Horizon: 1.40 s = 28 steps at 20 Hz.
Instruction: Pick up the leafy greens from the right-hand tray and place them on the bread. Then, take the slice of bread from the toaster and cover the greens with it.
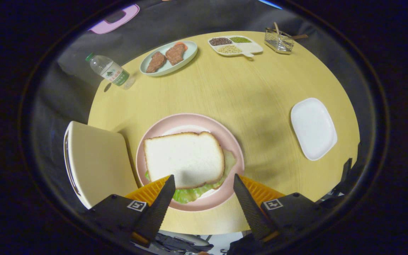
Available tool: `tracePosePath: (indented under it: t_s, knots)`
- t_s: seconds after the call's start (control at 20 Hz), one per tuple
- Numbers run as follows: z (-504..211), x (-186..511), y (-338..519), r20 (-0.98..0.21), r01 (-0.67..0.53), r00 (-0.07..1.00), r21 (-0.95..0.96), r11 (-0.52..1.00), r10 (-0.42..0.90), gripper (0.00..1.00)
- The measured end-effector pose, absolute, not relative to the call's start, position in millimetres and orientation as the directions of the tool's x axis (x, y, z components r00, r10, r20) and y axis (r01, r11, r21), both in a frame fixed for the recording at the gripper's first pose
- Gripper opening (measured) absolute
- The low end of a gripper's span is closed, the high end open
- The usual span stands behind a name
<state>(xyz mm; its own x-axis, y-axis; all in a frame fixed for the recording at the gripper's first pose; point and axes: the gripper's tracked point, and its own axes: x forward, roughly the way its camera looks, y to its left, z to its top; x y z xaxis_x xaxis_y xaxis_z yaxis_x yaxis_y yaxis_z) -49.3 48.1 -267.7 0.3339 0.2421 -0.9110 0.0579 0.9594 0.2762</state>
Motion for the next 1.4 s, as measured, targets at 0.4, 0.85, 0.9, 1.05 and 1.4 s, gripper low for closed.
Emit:
tracePosePath:
  t_s: [0.4,0.85,0.9,1.05,1.4]
  knots:
    - [-228,-61,11,-0.919,0.014,0.383,0.103,0.995,0.09,1.0]
    - [-193,-36,-27,-0.804,-0.009,0.594,0.021,1.0,0.022,0.99]
    - [-188,-32,-29,-0.786,-0.021,0.618,0.024,1.0,0.031,0.99]
    - [-168,-11,-41,-0.701,-0.034,0.712,0.031,0.999,0.046,0.99]
    - [-74,35,-60,-0.363,-0.027,0.93,0.066,0.997,0.049,1.0]
